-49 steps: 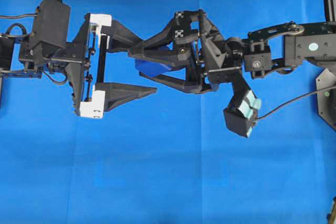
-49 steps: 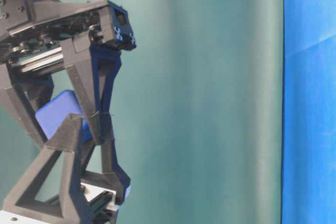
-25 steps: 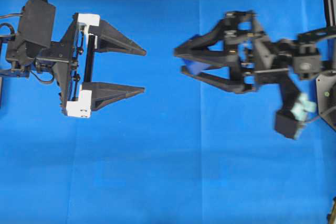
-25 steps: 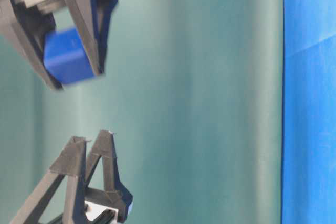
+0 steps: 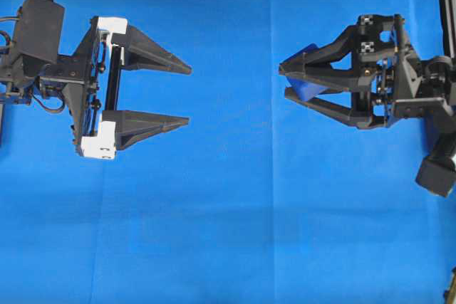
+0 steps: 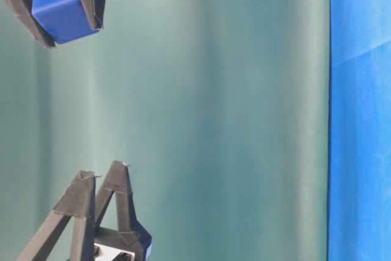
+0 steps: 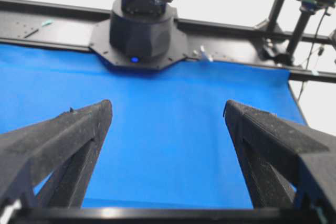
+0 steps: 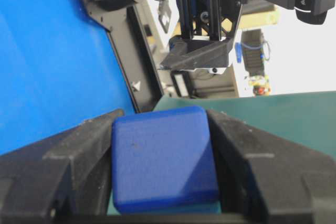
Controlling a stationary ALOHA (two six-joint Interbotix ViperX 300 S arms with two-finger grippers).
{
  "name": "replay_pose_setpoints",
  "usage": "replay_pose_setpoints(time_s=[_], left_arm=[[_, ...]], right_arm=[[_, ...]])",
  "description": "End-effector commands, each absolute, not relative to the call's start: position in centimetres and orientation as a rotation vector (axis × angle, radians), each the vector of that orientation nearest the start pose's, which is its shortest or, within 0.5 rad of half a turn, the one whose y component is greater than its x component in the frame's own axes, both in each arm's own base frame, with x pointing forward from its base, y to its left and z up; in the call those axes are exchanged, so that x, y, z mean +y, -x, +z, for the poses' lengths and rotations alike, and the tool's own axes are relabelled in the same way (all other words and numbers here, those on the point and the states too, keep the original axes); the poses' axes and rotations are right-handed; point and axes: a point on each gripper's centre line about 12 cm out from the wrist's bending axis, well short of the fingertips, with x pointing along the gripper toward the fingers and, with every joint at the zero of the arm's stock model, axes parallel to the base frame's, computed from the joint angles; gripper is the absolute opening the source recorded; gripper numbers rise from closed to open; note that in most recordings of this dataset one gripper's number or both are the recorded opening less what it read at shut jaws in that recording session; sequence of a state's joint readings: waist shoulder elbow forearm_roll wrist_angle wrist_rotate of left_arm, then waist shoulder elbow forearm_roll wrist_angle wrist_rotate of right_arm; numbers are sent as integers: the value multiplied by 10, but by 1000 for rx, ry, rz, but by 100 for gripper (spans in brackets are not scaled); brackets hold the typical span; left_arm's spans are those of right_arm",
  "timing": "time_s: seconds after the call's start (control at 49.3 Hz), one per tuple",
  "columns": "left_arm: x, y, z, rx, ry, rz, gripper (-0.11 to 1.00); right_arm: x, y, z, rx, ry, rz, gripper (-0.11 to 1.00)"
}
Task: Handover the blue block to the right arm after grasping it with the left arm, then place it in the designated position.
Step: 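Open the left gripper and pull the cube right with the right gripper, then carry the cube right and rotate the right gripper downward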
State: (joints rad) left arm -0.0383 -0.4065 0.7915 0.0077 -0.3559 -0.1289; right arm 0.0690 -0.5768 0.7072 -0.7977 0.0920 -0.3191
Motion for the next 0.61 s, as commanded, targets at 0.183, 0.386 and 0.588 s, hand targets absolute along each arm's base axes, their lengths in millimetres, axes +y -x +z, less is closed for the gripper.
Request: replay_pose_setpoints(time_s=[0.183,0.386,0.588], left_arm=[[-12,-331,321,-1,120,-39,93],[-13,-332,321,-2,116,-40,92],[-12,-332,321,-2,107,-39,92]], right_arm=[[14,-300,354,158,1115,107,44],[15,-301,355,166,934,98,44],[15,-299,353,186,602,75,44]])
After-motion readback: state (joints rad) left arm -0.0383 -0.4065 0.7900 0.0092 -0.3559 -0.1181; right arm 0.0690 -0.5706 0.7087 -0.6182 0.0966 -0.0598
